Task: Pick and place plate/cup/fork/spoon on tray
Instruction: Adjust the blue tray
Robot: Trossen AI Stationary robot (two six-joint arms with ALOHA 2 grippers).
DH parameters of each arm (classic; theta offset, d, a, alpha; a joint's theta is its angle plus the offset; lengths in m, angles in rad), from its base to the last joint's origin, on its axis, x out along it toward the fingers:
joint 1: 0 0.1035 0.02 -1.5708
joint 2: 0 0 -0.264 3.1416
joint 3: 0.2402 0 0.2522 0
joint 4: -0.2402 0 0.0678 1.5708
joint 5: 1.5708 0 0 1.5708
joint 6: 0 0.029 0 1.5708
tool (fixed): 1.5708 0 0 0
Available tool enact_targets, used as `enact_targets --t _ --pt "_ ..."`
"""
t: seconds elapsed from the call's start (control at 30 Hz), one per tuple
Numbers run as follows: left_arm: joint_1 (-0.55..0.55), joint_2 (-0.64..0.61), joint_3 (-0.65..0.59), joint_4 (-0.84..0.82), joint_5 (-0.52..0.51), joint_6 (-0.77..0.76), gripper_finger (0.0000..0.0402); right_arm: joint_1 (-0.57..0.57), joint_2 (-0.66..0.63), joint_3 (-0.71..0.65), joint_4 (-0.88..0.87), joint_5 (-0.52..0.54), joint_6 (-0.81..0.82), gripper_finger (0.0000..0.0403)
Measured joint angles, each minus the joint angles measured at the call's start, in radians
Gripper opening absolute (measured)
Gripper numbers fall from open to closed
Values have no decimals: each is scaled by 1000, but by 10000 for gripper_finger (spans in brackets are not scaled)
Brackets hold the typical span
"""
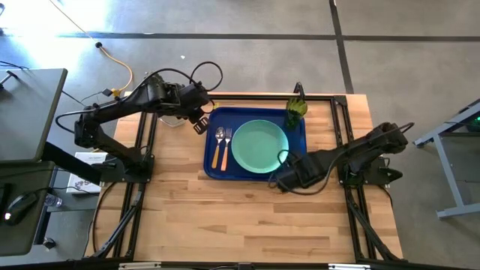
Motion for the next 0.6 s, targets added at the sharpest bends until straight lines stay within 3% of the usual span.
enact_targets --t 0.23,0.6 --pt "0 0 0 0 1 -9 74 41 -49 -201 173 -16 149 80" --pt "0 0 0 0 16 -11 74 39 -50 -410 432 -74 173 80"
